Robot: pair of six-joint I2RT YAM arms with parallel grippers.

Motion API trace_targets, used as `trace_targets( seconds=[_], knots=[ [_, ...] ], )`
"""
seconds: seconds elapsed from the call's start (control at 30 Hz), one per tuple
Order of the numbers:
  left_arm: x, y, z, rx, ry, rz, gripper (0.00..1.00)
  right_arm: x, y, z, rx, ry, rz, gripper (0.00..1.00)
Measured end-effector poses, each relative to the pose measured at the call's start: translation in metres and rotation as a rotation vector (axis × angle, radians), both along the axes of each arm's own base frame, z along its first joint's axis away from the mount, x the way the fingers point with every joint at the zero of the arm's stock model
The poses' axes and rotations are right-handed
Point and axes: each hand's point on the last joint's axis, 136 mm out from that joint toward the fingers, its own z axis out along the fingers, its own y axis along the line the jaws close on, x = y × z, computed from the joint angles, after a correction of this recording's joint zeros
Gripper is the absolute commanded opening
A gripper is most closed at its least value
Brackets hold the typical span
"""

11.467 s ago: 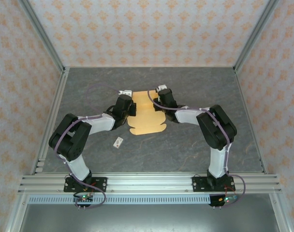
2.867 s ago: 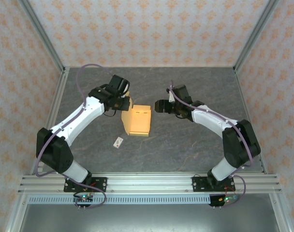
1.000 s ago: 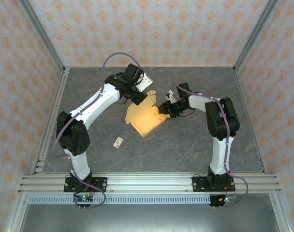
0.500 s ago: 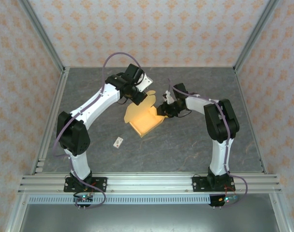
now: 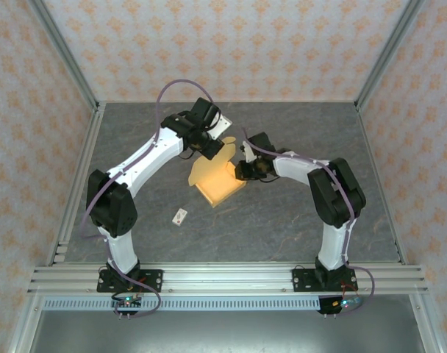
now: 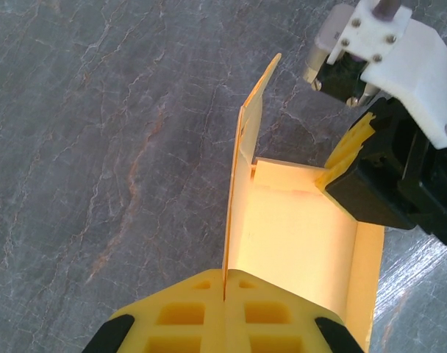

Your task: Fold the paper box

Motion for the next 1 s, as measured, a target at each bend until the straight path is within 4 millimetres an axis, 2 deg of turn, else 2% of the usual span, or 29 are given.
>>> trace_targets(
  seconds=[0.47, 1.0],
  knots=[
    [0.0031, 0.0056, 0.0004, 0.003, -0.002, 0.066, 0.0, -0.0002, 0.0001, -0.0007, -0.271, -0.22, -0.048, 0.12],
    [0.0051, 0.0072, 0.0059, 0.007, 0.0, 0.089, 0.0, -0.0027, 0.0025, 0.0005, -0.357, -0.315, -0.052, 0.1]
  ],
)
